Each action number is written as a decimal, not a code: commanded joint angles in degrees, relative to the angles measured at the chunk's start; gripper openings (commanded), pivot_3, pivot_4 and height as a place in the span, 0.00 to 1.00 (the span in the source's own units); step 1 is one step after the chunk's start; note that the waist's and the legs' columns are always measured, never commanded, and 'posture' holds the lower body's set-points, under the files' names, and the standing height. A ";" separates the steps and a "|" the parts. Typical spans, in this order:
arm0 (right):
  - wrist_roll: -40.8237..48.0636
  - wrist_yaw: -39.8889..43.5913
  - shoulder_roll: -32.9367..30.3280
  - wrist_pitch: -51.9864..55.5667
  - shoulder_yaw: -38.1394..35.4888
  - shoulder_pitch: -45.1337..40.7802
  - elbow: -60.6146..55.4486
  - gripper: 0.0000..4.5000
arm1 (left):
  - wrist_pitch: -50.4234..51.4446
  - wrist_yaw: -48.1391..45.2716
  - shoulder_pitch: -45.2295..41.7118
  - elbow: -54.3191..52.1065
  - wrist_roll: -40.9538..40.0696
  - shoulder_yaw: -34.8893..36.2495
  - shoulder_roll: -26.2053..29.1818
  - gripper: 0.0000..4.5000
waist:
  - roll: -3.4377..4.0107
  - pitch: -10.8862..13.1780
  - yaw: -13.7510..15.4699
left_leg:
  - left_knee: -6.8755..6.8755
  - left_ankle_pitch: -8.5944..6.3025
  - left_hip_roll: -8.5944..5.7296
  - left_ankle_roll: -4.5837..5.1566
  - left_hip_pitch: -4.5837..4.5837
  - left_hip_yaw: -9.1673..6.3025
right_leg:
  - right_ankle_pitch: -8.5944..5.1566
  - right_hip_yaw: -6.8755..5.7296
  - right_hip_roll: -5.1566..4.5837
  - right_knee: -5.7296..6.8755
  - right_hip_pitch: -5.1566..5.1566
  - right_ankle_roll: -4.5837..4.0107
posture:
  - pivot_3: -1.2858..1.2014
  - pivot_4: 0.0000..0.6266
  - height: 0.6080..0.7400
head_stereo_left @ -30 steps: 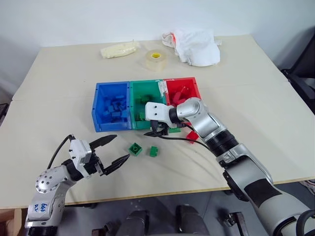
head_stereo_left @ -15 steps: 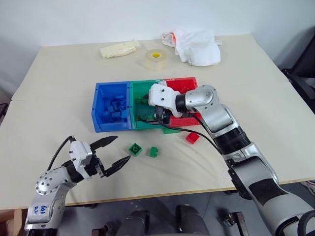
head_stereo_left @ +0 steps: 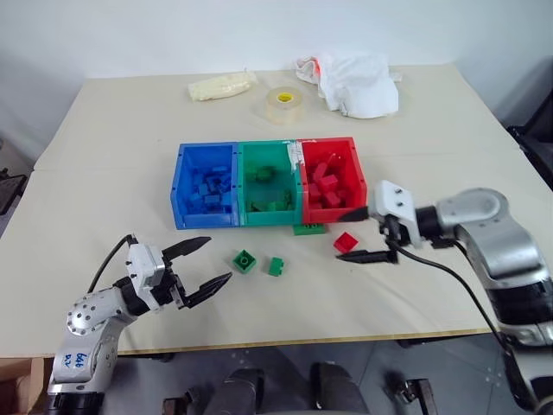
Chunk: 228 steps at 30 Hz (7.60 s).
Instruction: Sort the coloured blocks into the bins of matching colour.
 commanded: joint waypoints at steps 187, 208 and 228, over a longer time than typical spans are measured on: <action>-0.11 -19.30 26.55 -8.61 8.35 -2.55 11.57 0.99 | -1.98 -9.72 -0.04 2.59 -2.39 1.48 0.21 1.00 | -0.04 0.00 -0.88 | 0.05 -0.05 0.09 0.03 0.10 0.27 | 0.04 -0.01 0.02 0.20 -0.08 -0.02 | 0.52 0.24 1.00; -3.84 -18.60 28.54 -13.31 11.01 -6.97 16.83 0.78 | -2.66 -9.18 0.18 2.60 -2.02 1.19 -0.44 1.00 | -0.04 0.00 -0.98 | 0.03 -0.05 0.09 0.03 0.10 0.26 | 0.04 -0.03 0.02 0.20 -0.10 -0.02 | 0.52 0.24 1.00; 6.13 -21.01 22.25 1.35 2.52 -4.26 -6.44 0.32 | -3.17 -8.86 -0.92 3.79 -2.01 0.53 -0.82 1.00 | -0.04 0.00 -0.85 | 0.03 -0.06 0.09 0.03 0.10 0.25 | 0.04 -0.01 0.01 0.16 -0.08 -0.02 | 0.52 0.24 1.00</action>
